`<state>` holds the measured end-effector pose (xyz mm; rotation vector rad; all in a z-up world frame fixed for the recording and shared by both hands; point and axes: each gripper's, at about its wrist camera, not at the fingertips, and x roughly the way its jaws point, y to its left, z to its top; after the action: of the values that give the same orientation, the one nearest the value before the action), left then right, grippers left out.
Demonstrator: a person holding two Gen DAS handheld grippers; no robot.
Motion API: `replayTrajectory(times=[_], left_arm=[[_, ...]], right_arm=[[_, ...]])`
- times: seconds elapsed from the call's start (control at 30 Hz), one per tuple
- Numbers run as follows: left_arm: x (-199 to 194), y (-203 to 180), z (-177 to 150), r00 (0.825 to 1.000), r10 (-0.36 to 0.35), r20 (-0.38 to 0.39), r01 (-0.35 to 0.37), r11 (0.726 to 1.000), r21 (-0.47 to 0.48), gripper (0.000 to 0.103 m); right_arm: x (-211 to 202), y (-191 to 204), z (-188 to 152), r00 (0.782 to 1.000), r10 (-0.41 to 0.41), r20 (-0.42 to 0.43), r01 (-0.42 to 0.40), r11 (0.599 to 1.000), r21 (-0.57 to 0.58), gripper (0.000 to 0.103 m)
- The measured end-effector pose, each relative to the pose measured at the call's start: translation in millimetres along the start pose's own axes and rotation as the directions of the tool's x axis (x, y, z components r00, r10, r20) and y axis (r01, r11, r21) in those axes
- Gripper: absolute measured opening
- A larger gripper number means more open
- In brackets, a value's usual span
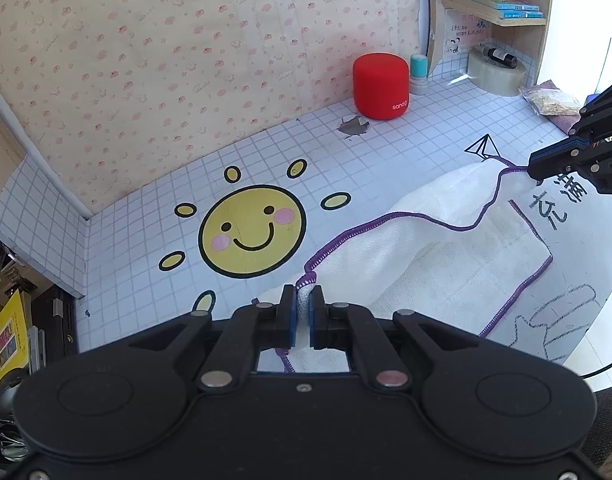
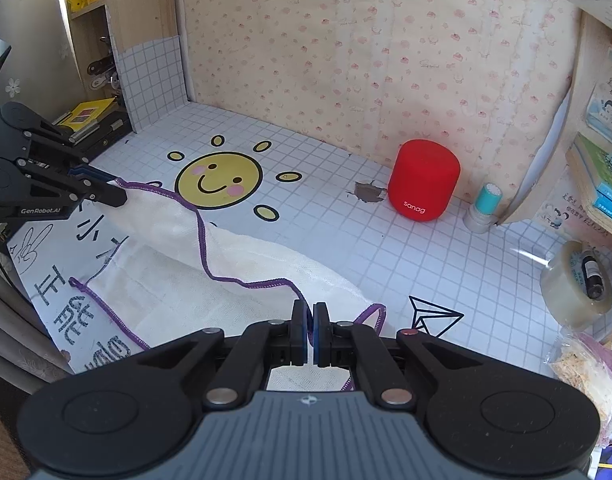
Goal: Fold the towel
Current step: 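Lift the towel edge with both grippers and fold it over the towel's other half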
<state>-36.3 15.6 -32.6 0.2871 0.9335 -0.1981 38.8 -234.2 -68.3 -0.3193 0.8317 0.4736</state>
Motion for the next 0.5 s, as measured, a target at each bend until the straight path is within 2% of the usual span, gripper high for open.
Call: replayTrajectory(times=[0.2, 0.5], left_arm=[[0.0, 2.6, -1.4, 1.000, 0.007, -0.003, -0.007, 1.000, -0.005, 0.007], [2.7, -7.0, -19.2, 0.999, -0.011, -0.047, 0.012, 1.000, 0.015, 0.007]], right_arm=[[-6.1, 1.0, -2.3, 1.000, 0.005, -0.002, -0.005, 1.000, -0.007, 0.002], [2.8, 13.5, -20.4, 0.997, 0.035, -0.069, -0.038, 0.999, -0.035, 0.002]])
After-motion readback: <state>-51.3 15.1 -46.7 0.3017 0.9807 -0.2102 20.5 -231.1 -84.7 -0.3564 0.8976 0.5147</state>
